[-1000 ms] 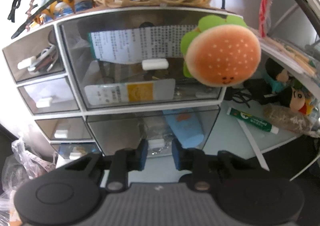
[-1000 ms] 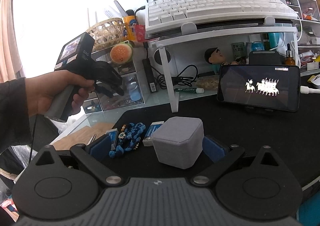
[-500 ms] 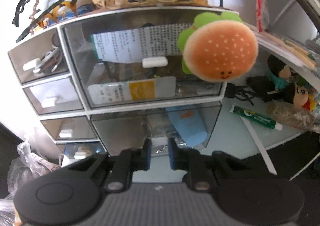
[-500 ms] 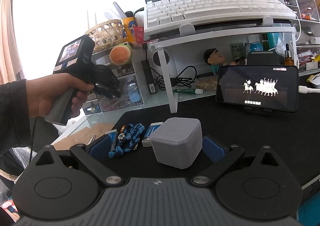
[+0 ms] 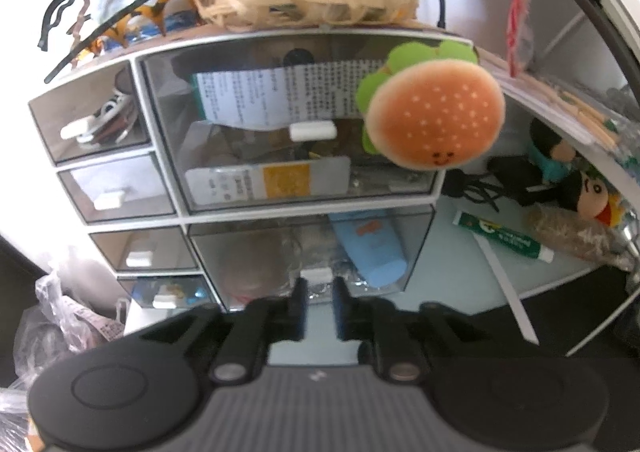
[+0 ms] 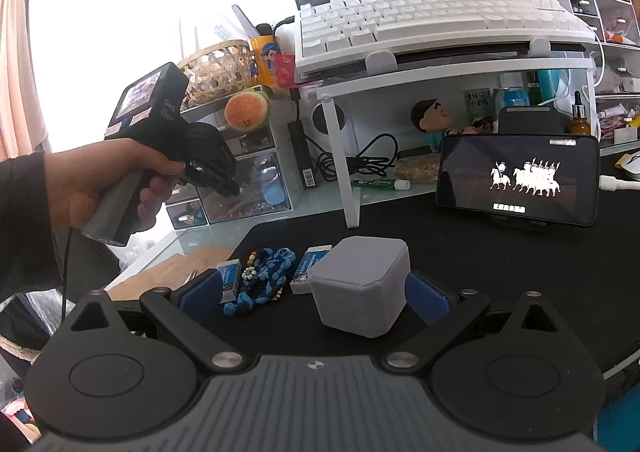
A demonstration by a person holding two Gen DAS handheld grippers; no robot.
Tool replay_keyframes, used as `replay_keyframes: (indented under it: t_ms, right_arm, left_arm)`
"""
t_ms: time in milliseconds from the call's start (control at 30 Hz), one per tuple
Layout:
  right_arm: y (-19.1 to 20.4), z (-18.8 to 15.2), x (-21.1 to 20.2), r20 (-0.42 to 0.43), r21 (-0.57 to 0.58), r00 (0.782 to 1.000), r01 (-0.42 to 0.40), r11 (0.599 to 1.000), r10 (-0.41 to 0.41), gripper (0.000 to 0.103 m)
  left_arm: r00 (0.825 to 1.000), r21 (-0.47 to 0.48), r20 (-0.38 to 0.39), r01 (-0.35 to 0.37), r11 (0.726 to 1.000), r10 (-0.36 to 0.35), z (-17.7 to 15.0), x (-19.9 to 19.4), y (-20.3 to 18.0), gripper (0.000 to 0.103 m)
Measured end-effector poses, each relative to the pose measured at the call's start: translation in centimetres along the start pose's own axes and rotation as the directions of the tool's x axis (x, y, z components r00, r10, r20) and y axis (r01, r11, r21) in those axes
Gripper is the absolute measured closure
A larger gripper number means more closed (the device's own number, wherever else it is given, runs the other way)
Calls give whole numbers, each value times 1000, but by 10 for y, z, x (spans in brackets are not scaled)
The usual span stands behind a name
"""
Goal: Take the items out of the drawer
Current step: 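Close the left gripper on the lower large drawer's white handle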
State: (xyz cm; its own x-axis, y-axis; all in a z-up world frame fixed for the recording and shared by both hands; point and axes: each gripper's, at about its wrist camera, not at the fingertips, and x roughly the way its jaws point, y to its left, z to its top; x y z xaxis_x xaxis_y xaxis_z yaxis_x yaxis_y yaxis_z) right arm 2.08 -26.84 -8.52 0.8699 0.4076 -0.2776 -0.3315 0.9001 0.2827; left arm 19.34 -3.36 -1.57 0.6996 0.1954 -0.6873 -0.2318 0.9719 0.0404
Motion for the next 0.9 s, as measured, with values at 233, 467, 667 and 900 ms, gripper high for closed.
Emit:
replay_keyframes:
  t_ms: [233, 467, 667, 900]
  right_arm:
    - [-2, 0, 1, -3, 4, 1000, 3, 1000, -3, 3]
    - [-2, -1, 2, -7, 7, 1000, -1, 1000, 1, 3]
    - [-2, -2, 2, -10, 10, 1000, -4, 1000, 4, 3]
    - [-3, -2, 3, -14, 14, 1000, -7, 1000, 8, 3]
  left_arm:
    - [1000, -12, 0, -18, 1000, 18, 5, -5, -2, 75]
    - [999, -11, -6, -38, 999, 38, 7, 3, -8, 76]
    - [997, -16, -17, -71, 997, 71, 6, 2, -10, 83]
    - [996, 29, -12, -91, 995, 91, 1, -5, -16, 84]
